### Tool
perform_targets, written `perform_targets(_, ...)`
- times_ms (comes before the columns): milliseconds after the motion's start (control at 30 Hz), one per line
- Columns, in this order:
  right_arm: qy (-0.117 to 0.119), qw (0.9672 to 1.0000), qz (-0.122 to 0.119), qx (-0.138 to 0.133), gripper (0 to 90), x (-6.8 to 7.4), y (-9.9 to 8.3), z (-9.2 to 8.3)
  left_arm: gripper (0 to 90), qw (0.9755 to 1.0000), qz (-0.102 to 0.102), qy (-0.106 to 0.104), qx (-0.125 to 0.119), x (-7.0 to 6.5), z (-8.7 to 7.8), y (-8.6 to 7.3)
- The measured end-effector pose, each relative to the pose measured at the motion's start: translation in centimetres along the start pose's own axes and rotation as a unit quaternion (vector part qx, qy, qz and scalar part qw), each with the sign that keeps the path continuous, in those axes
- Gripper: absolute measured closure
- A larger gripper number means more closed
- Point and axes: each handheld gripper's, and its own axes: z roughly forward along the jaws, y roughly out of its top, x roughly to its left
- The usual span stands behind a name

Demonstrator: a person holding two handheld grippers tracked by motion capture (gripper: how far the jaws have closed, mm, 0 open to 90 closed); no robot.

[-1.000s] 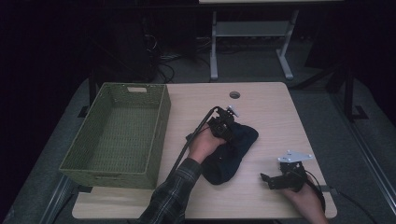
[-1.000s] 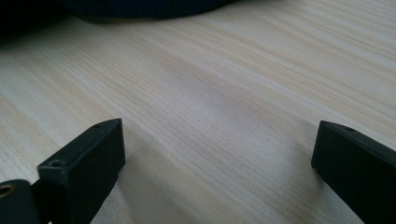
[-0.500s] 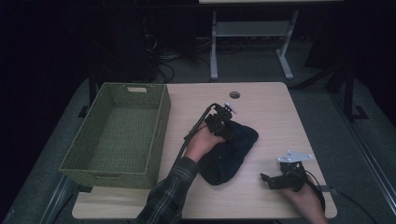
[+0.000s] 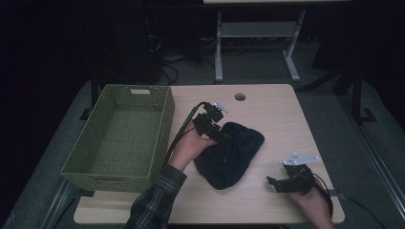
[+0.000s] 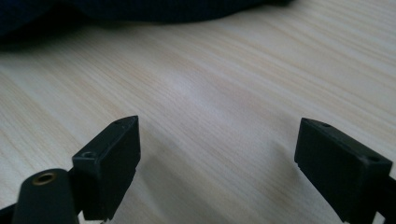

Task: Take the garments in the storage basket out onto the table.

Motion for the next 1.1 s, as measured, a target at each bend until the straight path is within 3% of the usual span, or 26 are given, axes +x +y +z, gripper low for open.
perform_targets(267, 0.012, 0.9999, 0.003, -0.01, 15.5, 0.4, 1.6, -0.1, 43.5, 0.9999, -0.011, -0.003, -0.005, 0.9, -0.4, -2.7)
perform_targets(433, 0.017, 0.9996, 0.004, -0.02, 15.5, 0.7, 3.0, 0.1, 43.9, 0.9998, -0.004, -0.011, -0.014, 0.7, -0.2, -3.6)
perform_targets(667, 0.034, 0.9989, -0.006, -0.032, 21.1, 1.7, 5.8, 0.7, 44.2, 0.9998, 0.01, -0.014, -0.014, 0.7, 0.3, -3.6)
perform_targets(900, 0.049, 0.9972, -0.007, -0.056, 29.2, 1.7, 8.1, 1.4, 45.7, 0.9997, 0.017, -0.015, -0.013, 0.2, 1.3, -3.2)
perform_targets(1100, 0.056, 0.9963, -0.017, -0.062, 35.7, 1.9, 9.6, 2.5, 46.4, 0.9996, 0.025, -0.015, -0.002, 0.0, 1.9, -3.1)
